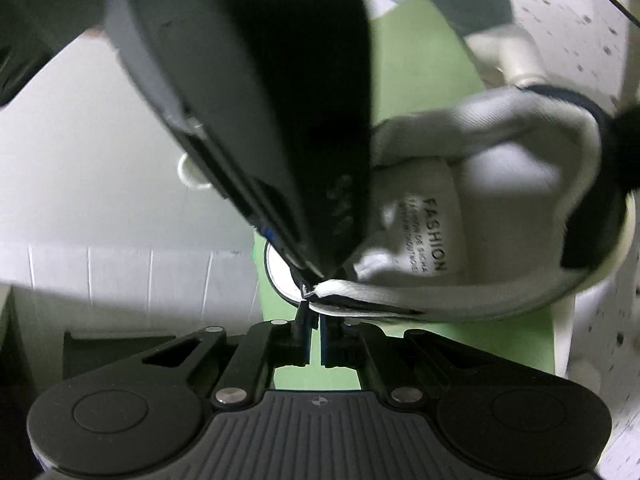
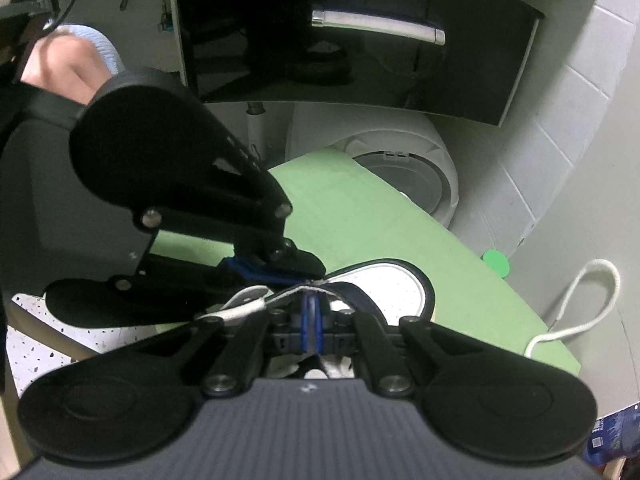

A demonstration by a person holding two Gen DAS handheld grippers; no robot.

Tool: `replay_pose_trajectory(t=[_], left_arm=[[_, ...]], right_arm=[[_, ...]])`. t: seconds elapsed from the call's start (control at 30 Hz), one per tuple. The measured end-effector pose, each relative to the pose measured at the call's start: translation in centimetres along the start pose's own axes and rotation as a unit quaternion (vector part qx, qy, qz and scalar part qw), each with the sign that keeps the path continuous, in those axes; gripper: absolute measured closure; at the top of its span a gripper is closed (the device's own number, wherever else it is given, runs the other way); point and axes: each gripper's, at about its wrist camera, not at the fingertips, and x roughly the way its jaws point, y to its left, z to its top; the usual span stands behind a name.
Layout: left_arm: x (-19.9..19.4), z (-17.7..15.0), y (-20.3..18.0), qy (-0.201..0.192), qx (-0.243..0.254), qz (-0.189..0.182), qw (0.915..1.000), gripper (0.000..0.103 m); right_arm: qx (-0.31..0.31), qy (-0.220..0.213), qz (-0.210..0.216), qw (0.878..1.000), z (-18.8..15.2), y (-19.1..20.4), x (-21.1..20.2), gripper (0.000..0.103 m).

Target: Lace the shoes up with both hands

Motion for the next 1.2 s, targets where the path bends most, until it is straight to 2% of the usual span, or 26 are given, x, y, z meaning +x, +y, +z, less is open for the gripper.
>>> replay_pose_trajectory(t=[0.07,0.17,0.27,0.4,0.47,0.57,0.63,0.73,0.83,0.87,0.9,0.97,1.03,1.17,1.2], left_arm=[[0.0,-0.2,1.0,-0.003,-0.032,-0.018,0.9993,0.101],[0.2,-0.6,2.5,0.004,-0.116,-0.042,0.9923,0.101],[0.1,-0.9,2.6,0.003,-0.152,-0.042,0.9875,0.100],[0.2,-1.6,3.7,0.009,-0.230,-0.059,0.9714,0.100],[0.2,-1.8,3.6,0.009,-0.238,-0.058,0.9694,0.101],[0.0,-1.4,2.5,0.014,-0.186,-0.040,0.9816,0.102],[-0.1,-0.8,1.3,0.020,-0.123,-0.022,0.9920,0.102],[-0.1,-0.3,0.0,0.025,-0.051,-0.005,0.9984,0.102],[0.0,-0.2,-0.4,0.026,-0.026,-0.004,0.9993,0.102],[0.0,-0.3,-0.2,0.025,-0.033,-0.008,0.9991,0.102],[0.0,-0.5,0.4,0.027,-0.064,-0.018,0.9975,0.101],[0.2,-1.0,2.6,0.037,-0.176,-0.051,0.9823,0.100],[0.3,-1.9,3.8,0.041,-0.267,-0.068,0.9605,0.100],[0.3,-3.0,4.4,0.050,-0.369,-0.075,0.9249,0.100],[0.3,-3.5,4.7,0.053,-0.398,-0.079,0.9125,0.100]], right_arm=[[0.008,0.002,0.002,1.000,-0.2,-0.3,-0.2,0.098],[0.026,-0.003,0.004,1.000,-0.8,-0.9,-0.9,0.098],[0.033,0.000,0.007,0.999,-1.6,-1.6,-1.2,0.098],[0.013,0.007,0.008,1.000,-2.0,-1.2,-0.4,0.100],[0.008,0.005,0.008,1.000,-2.2,-1.1,0.1,0.101],[0.009,0.003,0.007,1.000,-2.7,-1.4,0.7,0.101],[0.009,0.002,0.007,1.000,-3.2,-1.6,0.9,0.101],[0.010,0.001,0.006,1.000,-3.7,-1.9,1.1,0.101],[0.014,0.002,0.005,1.000,-4.4,-2.4,1.3,0.101],[0.013,0.003,0.004,1.000,-4.7,-2.5,1.3,0.101],[0.013,0.003,0.003,1.000,-5.0,-2.6,1.4,0.101],[0.021,0.001,0.007,1.000,-5.4,-2.9,1.5,0.101],[0.041,-0.001,0.016,0.999,-5.4,-3.5,1.6,0.101],[0.081,-0.002,0.035,0.996,-6.9,-5.2,1.8,0.101],[0.086,-0.002,0.037,0.996,-7.2,-5.4,1.9,0.101]])
